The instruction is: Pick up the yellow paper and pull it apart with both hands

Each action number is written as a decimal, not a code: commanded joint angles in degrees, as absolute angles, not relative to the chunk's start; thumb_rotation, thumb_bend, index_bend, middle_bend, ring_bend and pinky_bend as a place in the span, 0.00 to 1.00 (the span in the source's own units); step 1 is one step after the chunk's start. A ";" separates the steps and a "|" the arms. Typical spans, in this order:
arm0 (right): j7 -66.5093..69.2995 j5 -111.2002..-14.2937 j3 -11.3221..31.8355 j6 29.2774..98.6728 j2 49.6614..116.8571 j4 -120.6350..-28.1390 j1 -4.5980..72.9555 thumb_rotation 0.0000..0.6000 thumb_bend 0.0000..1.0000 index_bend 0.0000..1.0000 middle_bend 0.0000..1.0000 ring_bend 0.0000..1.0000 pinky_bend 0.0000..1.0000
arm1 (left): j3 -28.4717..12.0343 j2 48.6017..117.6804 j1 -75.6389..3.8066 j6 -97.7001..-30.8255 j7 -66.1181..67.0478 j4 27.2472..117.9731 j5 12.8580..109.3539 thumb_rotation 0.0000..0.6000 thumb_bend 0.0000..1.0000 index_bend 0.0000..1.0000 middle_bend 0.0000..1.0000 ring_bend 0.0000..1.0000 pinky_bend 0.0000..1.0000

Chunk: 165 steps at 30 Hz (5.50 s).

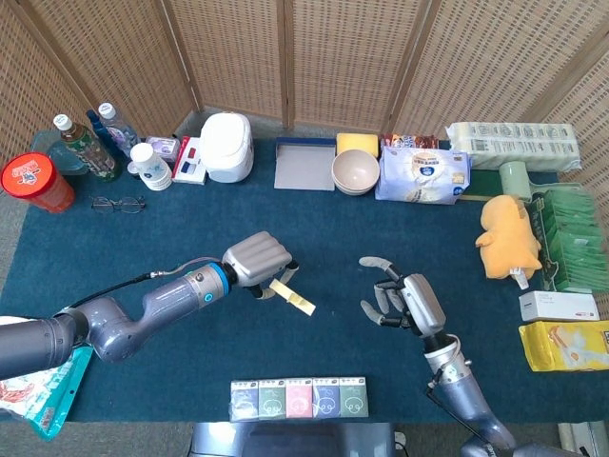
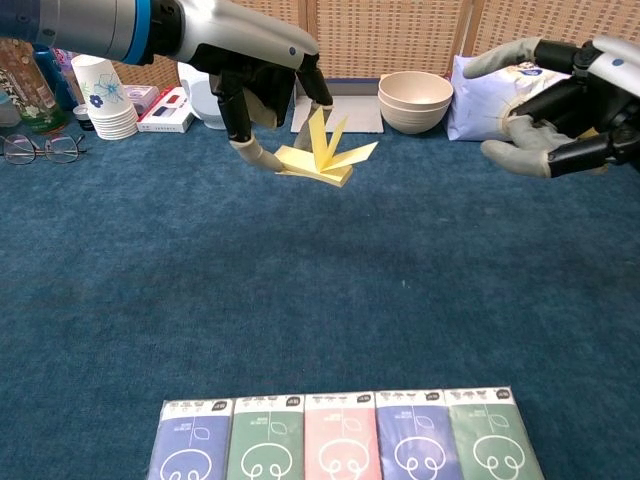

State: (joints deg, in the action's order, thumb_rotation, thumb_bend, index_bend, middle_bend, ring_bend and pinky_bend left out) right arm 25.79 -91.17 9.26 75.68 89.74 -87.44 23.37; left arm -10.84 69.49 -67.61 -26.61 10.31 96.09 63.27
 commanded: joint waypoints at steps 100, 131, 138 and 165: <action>17.47 -87.78 8.25 69.53 95.67 -91.04 32.35 1.00 0.44 0.44 0.97 1.00 1.00 | -7.15 72.40 -73.47 -25.36 3.57 92.73 62.85 1.00 0.37 0.63 1.00 1.00 1.00; 16.58 -87.24 8.06 68.74 96.10 -91.31 32.95 1.00 0.44 0.58 0.98 1.00 1.00 | -5.93 73.00 -74.47 -25.46 4.71 92.27 60.71 1.00 0.37 0.62 1.00 1.00 1.00; 16.33 -87.02 8.25 68.89 96.32 -91.03 32.97 1.00 0.44 0.63 0.99 1.00 1.00 | -6.11 73.12 -74.55 -25.73 4.62 92.46 60.74 1.00 0.37 0.62 1.00 1.00 1.00; 17.81 -86.93 7.99 70.31 95.21 -90.63 31.80 1.00 0.47 0.79 1.00 1.00 1.00 | -3.36 72.81 -73.10 -26.33 5.60 91.88 59.96 1.00 0.37 0.62 1.00 1.00 1.00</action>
State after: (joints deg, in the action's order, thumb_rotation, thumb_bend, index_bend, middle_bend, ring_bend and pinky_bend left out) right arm 17.80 -86.94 7.98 70.31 95.21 -90.62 31.81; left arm -3.38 72.83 -73.10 -26.33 5.61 91.90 59.96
